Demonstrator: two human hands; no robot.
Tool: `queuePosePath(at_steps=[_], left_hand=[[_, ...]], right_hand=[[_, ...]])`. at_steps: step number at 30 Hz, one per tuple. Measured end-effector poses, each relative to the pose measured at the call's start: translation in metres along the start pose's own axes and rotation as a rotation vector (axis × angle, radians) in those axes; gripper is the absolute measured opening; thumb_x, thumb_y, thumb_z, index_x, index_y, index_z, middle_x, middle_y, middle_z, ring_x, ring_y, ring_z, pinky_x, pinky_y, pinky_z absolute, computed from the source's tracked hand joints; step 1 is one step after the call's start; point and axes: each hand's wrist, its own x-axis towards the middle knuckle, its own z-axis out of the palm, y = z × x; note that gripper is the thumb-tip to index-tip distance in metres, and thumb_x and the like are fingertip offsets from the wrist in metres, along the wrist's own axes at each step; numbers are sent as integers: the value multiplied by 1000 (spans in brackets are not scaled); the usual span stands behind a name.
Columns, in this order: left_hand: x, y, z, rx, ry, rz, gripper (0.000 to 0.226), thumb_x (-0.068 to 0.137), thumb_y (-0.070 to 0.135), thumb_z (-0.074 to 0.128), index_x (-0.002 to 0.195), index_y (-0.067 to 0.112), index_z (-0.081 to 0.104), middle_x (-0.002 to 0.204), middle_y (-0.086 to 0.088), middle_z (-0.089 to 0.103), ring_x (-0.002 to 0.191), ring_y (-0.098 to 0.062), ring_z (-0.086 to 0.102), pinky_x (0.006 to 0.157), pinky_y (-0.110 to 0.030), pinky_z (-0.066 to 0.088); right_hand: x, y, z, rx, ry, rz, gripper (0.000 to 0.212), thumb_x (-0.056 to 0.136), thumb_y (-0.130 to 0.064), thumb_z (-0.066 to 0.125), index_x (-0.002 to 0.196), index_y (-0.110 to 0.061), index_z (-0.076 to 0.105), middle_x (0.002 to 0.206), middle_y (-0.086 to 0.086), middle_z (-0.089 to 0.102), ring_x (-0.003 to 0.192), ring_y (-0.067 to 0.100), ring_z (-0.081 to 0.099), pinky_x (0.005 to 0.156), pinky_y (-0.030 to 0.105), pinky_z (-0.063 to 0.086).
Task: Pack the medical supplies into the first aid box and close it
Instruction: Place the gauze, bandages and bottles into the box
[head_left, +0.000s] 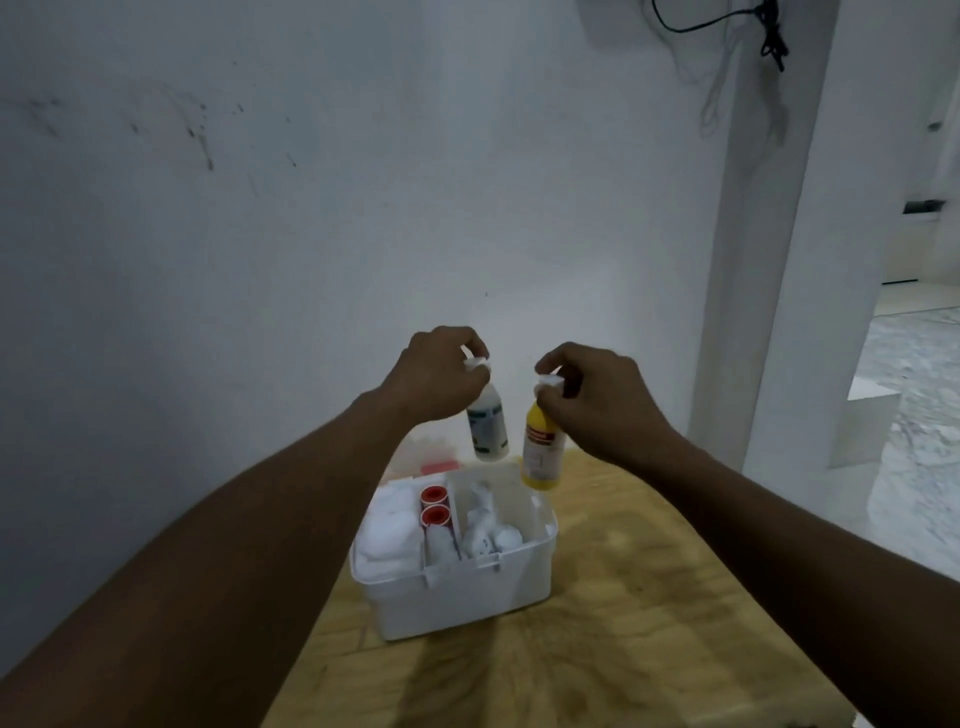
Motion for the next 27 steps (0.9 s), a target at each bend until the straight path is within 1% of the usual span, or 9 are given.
queuePosePath(at_steps=[4,8,11,14,18,21,24,26,27], left_hand=[[-13,-12,3,4,-23,-17,27,94,27,67,118,15,67,102,0,59,89,-18,59,59,-16,39],[-19,-20,14,-17,-65,-34,25,93,29,68,115,16,68,100,1,60,87,-16,59,60,-16,40],[-23,-25,26,-24,-119,-46,22,91,29,71,110,17,71,103,1,63,87,-13,60,65,-19,45],[-26,-30,38,-34,-169,-56,21,89,30,73,107,18,71,101,0,64,81,-9,61,66,-20,46],[-29,-35,51,-30,-243,-76,24,88,30,73,109,18,72,96,1,61,81,-10,61,70,-24,46],[-30,-39,60,-21,-300,-83,23,87,31,75,106,19,73,92,3,61,85,-13,63,73,-25,48],[-30,-42,68,-10,-340,-71,21,87,31,74,104,18,75,81,12,60,78,-8,62,67,-21,45],[-29,-42,70,-20,-350,-67,21,87,31,74,103,17,75,81,9,63,75,-3,61,65,-20,44],[-28,-41,71,-21,-359,-65,21,88,31,73,104,17,75,83,8,64,76,-4,60,67,-21,45]], right_hand=[[-17,-3,20,24,-66,-16,18,85,-28,64,103,-23,67,81,-6,68,73,6,62,70,31,54],[-32,1,34,18,-122,-20,19,85,-27,62,102,-21,68,86,-4,70,76,11,63,72,37,56],[-42,6,42,-10,-197,-11,22,84,-29,63,104,-21,67,88,-6,68,76,11,63,72,36,56],[-48,14,47,-28,-257,14,23,82,-29,65,104,-23,67,87,-8,67,76,11,63,71,35,56],[-55,23,55,-37,-296,34,22,80,-31,66,101,-24,67,89,-8,70,79,10,63,73,36,56],[-57,27,61,-33,-299,46,20,79,-35,62,97,-27,67,87,-11,70,81,11,64,75,40,55],[-58,30,64,-27,-298,55,22,77,-38,59,95,-28,67,85,-11,71,80,12,64,74,43,55],[-57,30,65,-23,-300,59,22,76,-39,59,93,-28,67,83,-10,71,79,12,65,73,43,55],[-57,31,64,-20,-304,62,23,75,-40,58,93,-28,67,82,-9,71,78,13,65,72,43,55]])
